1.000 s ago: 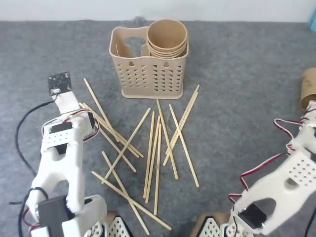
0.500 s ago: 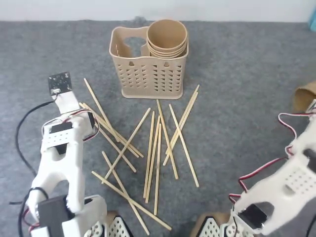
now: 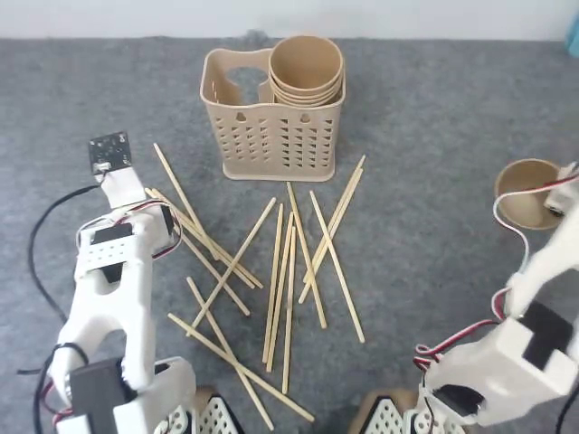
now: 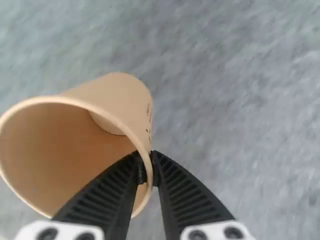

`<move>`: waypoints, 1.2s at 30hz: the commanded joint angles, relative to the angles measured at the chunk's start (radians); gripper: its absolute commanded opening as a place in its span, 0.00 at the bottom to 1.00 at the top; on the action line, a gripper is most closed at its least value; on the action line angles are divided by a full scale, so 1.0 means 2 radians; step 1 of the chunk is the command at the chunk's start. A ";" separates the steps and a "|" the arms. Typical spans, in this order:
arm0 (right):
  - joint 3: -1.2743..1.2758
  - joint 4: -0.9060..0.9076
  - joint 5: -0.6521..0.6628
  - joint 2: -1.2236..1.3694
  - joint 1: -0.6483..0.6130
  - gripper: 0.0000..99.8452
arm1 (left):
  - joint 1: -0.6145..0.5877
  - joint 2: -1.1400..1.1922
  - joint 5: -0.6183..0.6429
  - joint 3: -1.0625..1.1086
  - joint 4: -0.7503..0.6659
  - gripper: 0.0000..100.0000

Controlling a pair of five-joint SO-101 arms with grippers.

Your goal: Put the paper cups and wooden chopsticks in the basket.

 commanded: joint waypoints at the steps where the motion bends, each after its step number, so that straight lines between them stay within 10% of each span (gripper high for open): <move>1: -0.033 0.068 0.012 -0.040 -0.032 0.01 | 0.001 -0.025 -0.005 -0.002 -0.009 0.08; 12: -0.021 0.040 0.012 0.044 -0.026 0.02 | 0.001 -0.025 -0.005 -0.002 -0.008 0.08; 21: -0.021 -0.002 0.008 0.059 -0.030 0.23 | 0.001 -0.025 -0.005 -0.002 -0.008 0.08; 36: -0.018 -0.028 0.012 0.075 0.003 0.01 | 0.001 -0.025 -0.005 -0.002 -0.008 0.08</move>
